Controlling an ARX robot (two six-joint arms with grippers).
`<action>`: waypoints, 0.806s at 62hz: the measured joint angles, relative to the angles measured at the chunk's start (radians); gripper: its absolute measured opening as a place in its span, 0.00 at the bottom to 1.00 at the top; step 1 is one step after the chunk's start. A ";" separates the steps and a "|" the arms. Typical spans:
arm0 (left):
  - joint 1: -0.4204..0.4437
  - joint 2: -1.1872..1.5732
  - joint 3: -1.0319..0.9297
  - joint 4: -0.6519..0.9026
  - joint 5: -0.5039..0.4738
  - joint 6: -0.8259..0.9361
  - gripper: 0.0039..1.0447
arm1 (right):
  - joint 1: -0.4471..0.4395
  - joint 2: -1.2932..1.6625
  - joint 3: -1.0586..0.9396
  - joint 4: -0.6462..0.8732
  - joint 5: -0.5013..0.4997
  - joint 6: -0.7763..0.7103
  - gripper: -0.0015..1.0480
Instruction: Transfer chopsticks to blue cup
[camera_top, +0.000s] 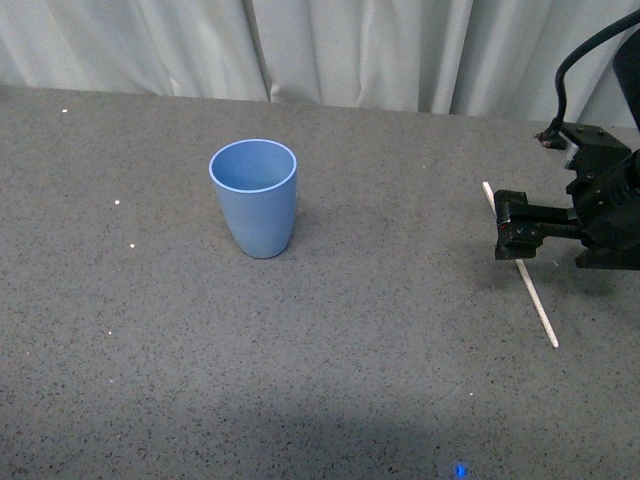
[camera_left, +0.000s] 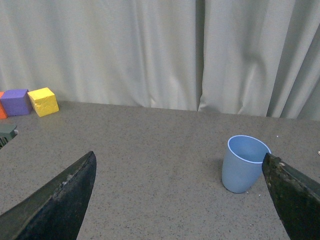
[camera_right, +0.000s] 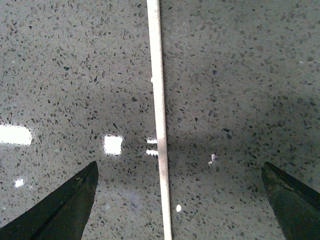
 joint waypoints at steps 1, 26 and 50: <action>0.000 0.000 0.000 0.000 0.000 0.000 0.94 | 0.002 0.003 0.003 -0.003 0.002 0.000 0.84; 0.000 0.000 0.000 0.000 0.000 0.000 0.94 | 0.025 0.057 0.043 -0.042 0.031 0.042 0.12; 0.000 0.000 0.000 0.000 0.000 0.000 0.94 | 0.034 -0.020 -0.055 0.127 0.017 0.098 0.01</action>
